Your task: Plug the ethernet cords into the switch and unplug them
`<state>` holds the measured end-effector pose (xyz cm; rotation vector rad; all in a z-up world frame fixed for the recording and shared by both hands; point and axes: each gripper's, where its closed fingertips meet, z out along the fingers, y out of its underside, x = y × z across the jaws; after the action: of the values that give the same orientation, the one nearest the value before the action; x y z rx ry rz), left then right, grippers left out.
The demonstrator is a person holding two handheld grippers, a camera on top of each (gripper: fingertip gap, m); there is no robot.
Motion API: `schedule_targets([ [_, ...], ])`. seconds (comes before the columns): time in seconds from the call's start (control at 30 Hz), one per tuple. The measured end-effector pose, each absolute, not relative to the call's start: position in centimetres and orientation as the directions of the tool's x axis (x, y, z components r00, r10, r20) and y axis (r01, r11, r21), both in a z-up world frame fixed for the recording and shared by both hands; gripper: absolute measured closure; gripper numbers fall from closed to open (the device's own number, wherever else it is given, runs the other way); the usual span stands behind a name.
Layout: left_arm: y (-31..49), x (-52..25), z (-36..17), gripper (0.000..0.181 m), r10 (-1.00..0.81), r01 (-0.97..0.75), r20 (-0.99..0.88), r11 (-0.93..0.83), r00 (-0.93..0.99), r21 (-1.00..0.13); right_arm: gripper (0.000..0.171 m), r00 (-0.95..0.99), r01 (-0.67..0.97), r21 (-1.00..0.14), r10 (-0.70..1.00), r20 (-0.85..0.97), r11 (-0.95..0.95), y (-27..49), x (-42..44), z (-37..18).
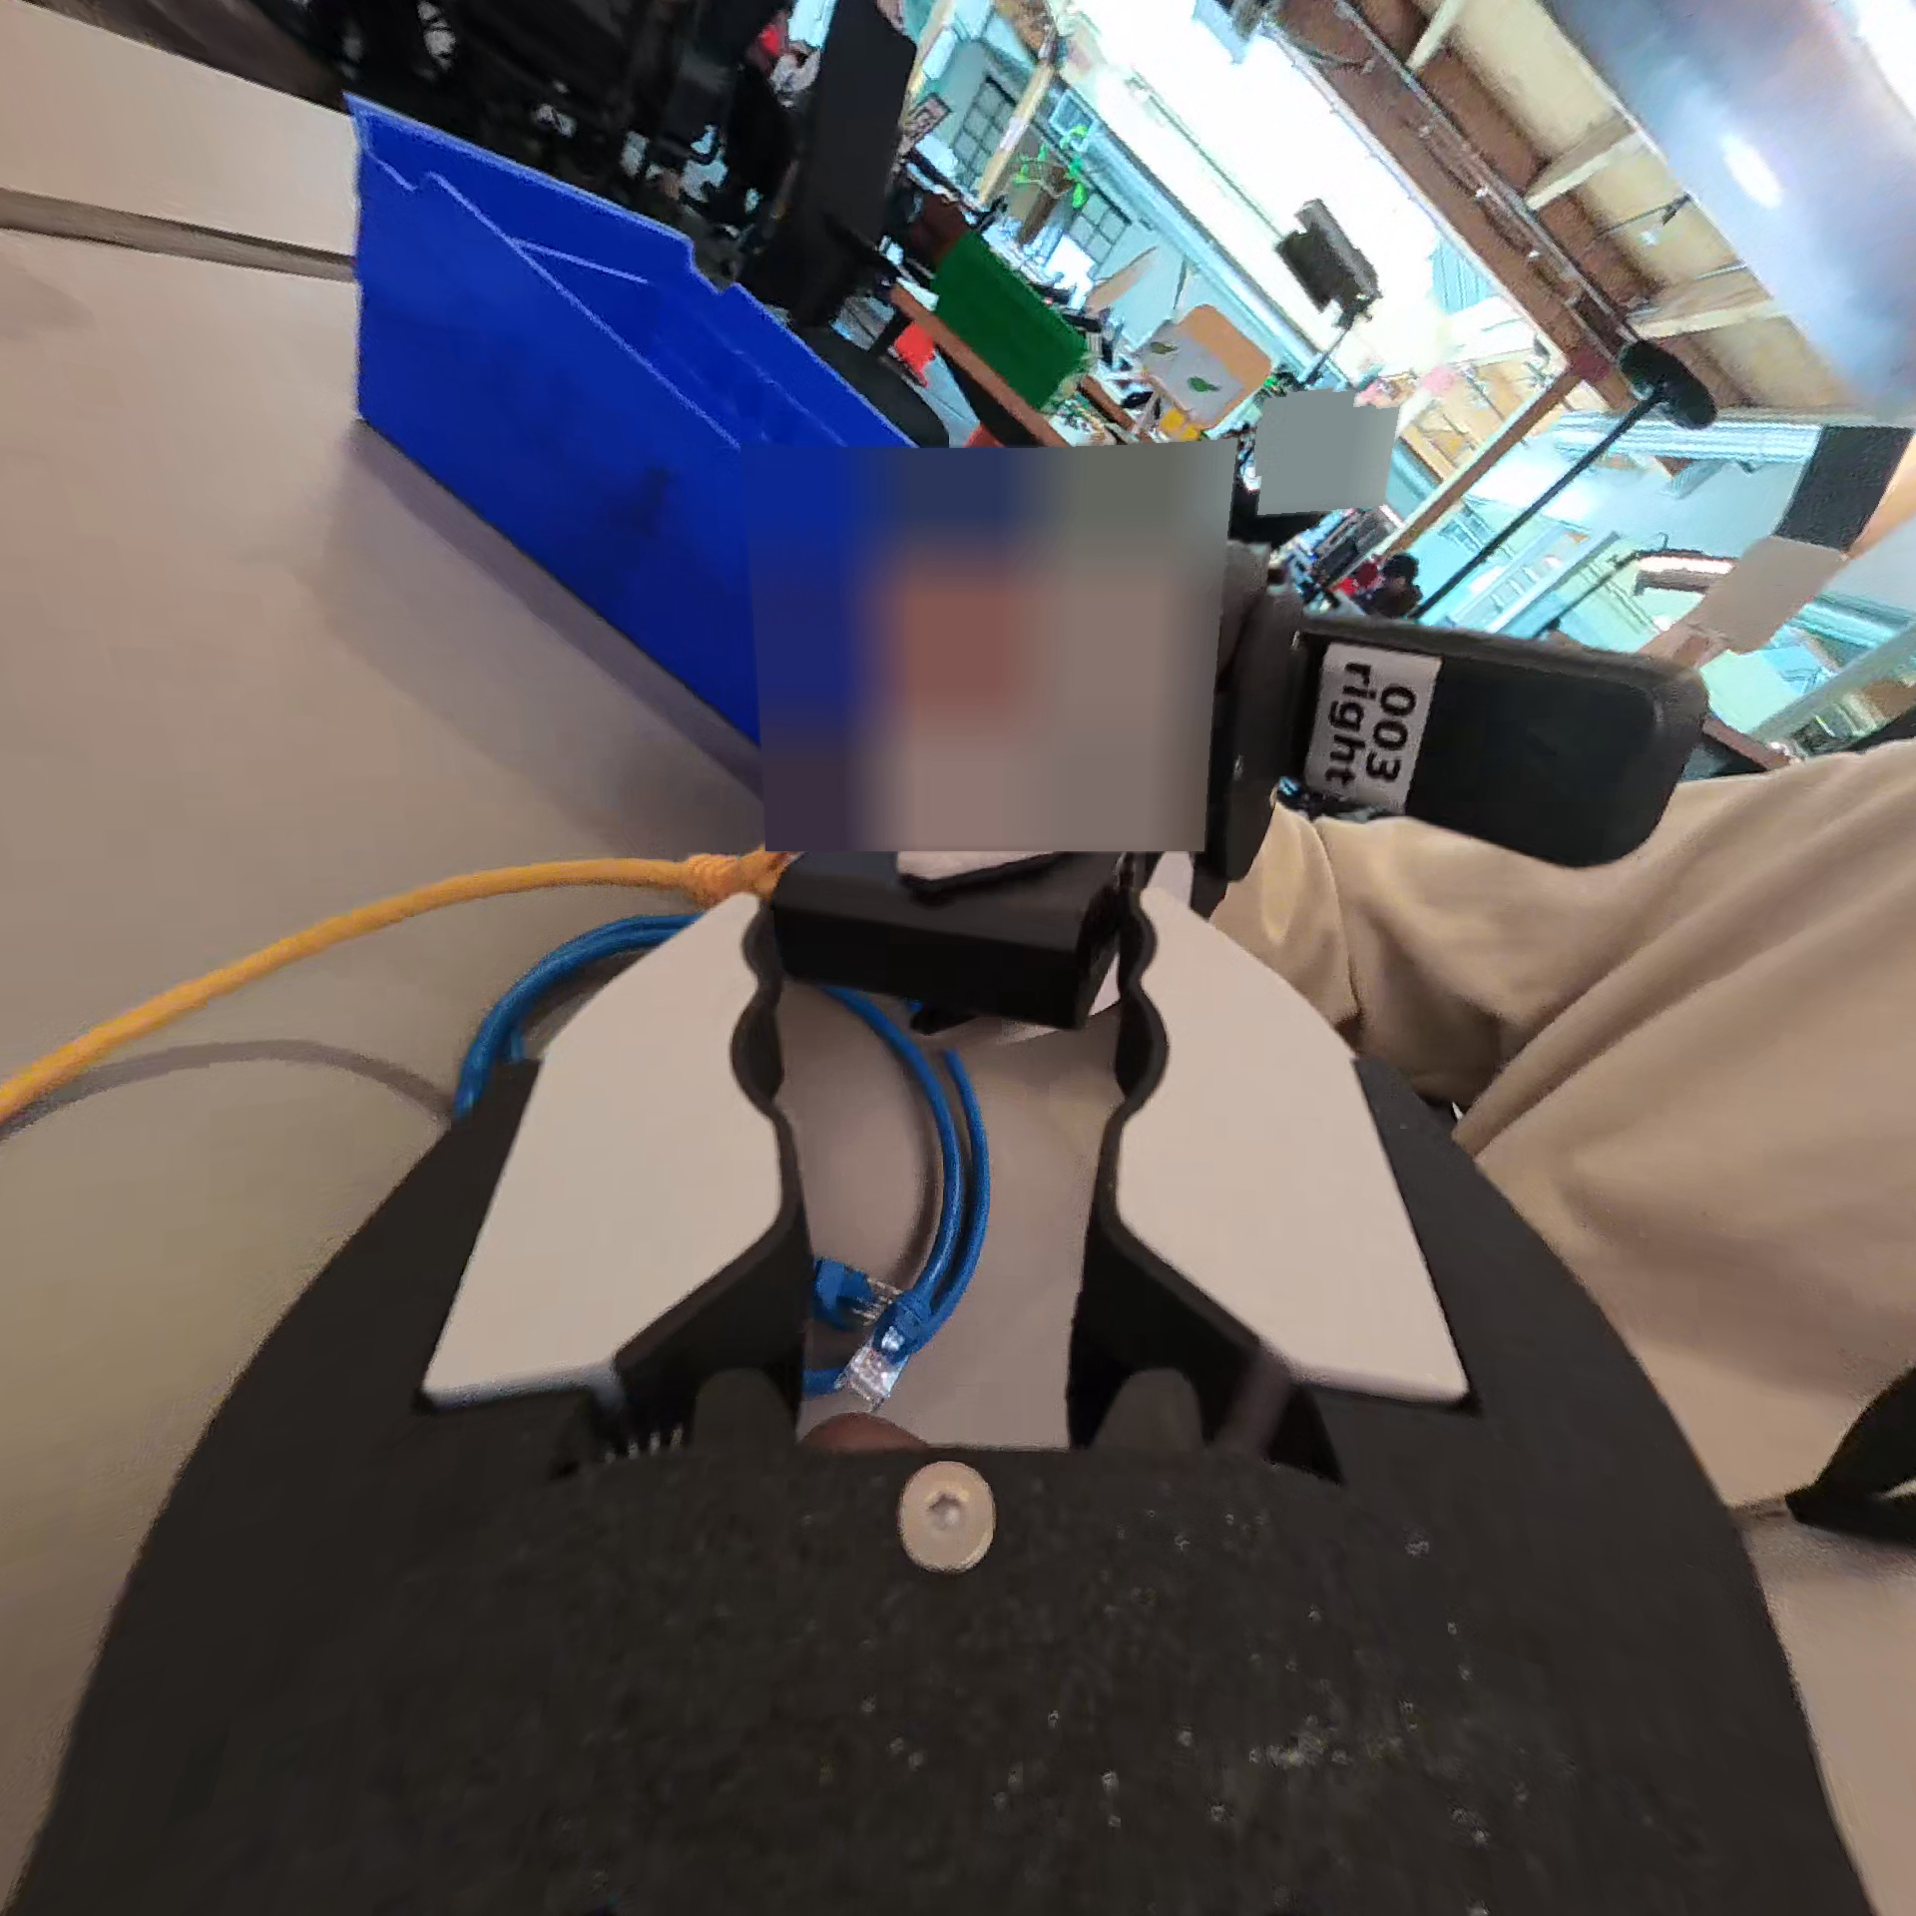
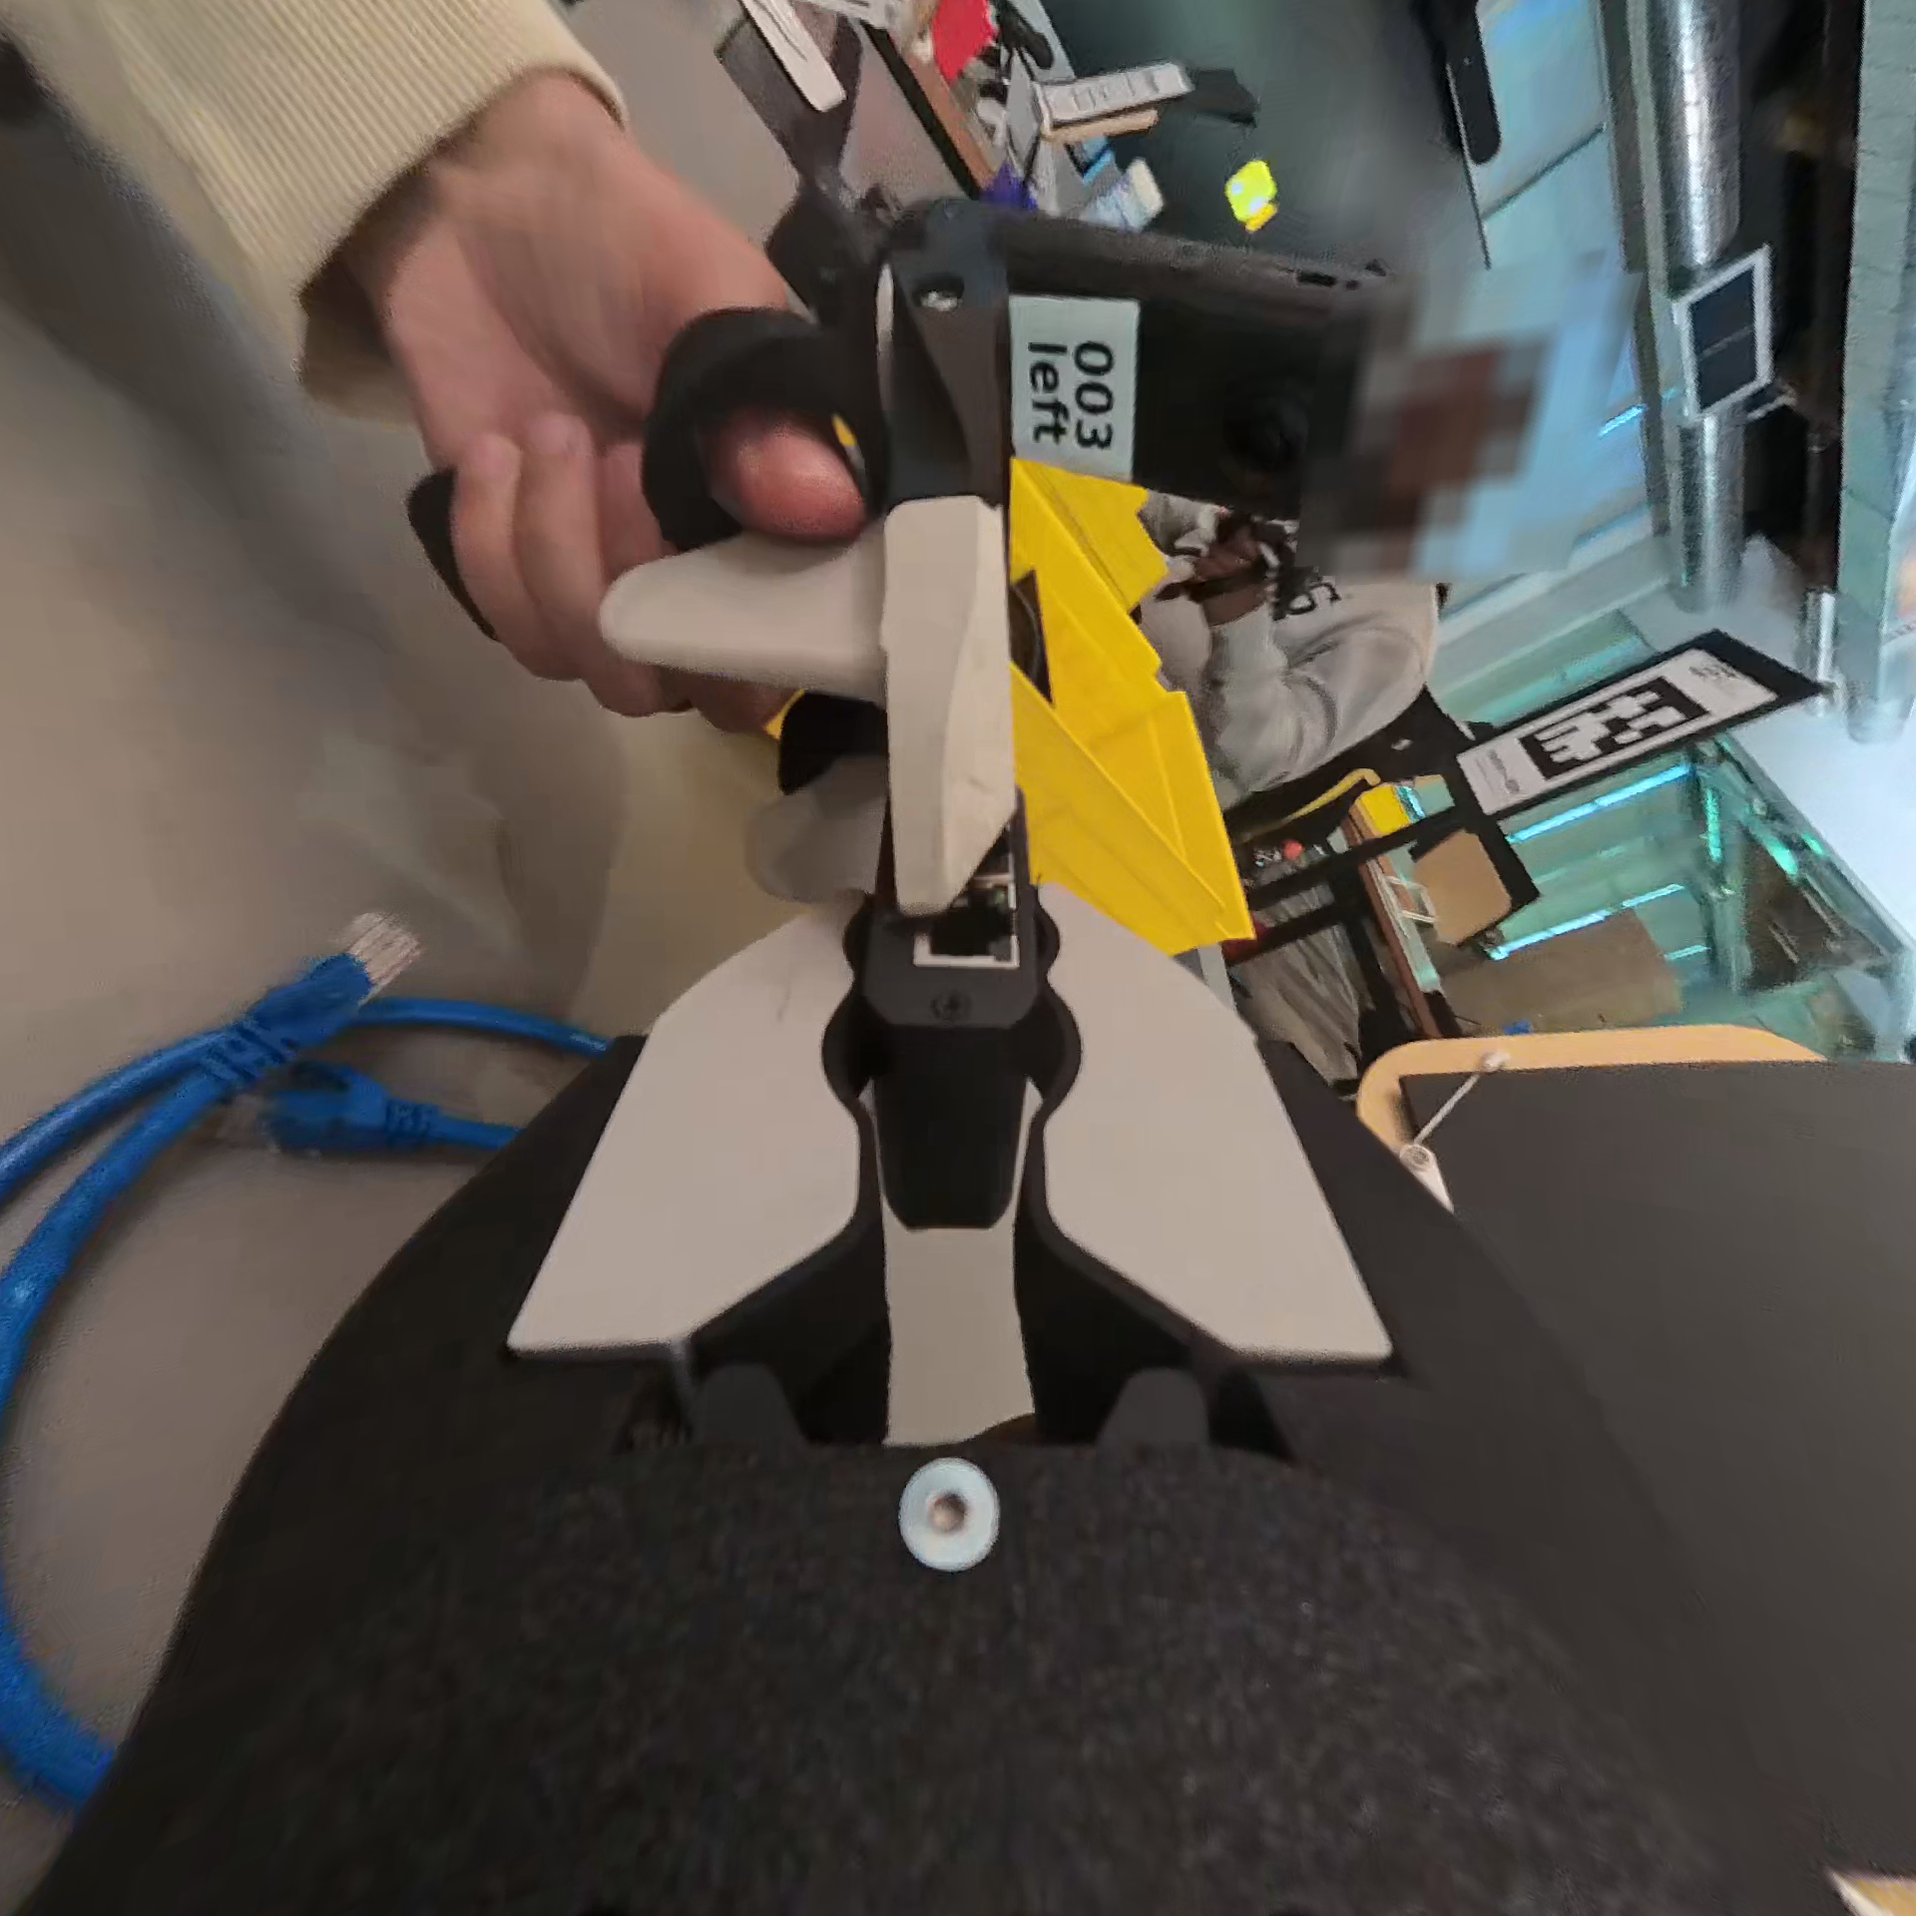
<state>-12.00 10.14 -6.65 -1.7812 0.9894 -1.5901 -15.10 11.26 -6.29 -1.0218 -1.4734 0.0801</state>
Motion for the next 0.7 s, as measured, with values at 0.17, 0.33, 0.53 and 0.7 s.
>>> schedule_targets([
  [0.17, 9.2, -11.7, -7.1, 0.121, -0.798, -0.208, 0.601, -0.581, -0.049, -0.787, 0.140, 0.118, 0.511, -0.631, 0.680, 0.724, 0.584, 10.3, -14.4, -7.0],
  [0.33, 9.1, -11.6, -6.9, 0.121, -0.789, -0.211, 0.610, -0.586, -0.070, -0.782, 0.146, 0.102, 0.535, -0.585, 0.641, 0.761, 0.610, 10.3, -13.7, -7.0],
  [0.53, 10.5, -11.8, -7.1, 0.121, -0.837, -0.189, 0.547, -0.541, 0.021, -0.820, 0.147, 0.145, 0.645, -0.474, 0.513, 0.846, 0.599, 12.3, -13.3, -7.2],
  [0.7, 12.1, -15.2, -9.5, 0.126, -0.823, -0.229, 0.422, -0.525, 0.380, -0.820, 0.147, 0.266, 0.748, -0.438, 0.379, 0.886, 0.499, 15.5, -10.6, -6.6],
])
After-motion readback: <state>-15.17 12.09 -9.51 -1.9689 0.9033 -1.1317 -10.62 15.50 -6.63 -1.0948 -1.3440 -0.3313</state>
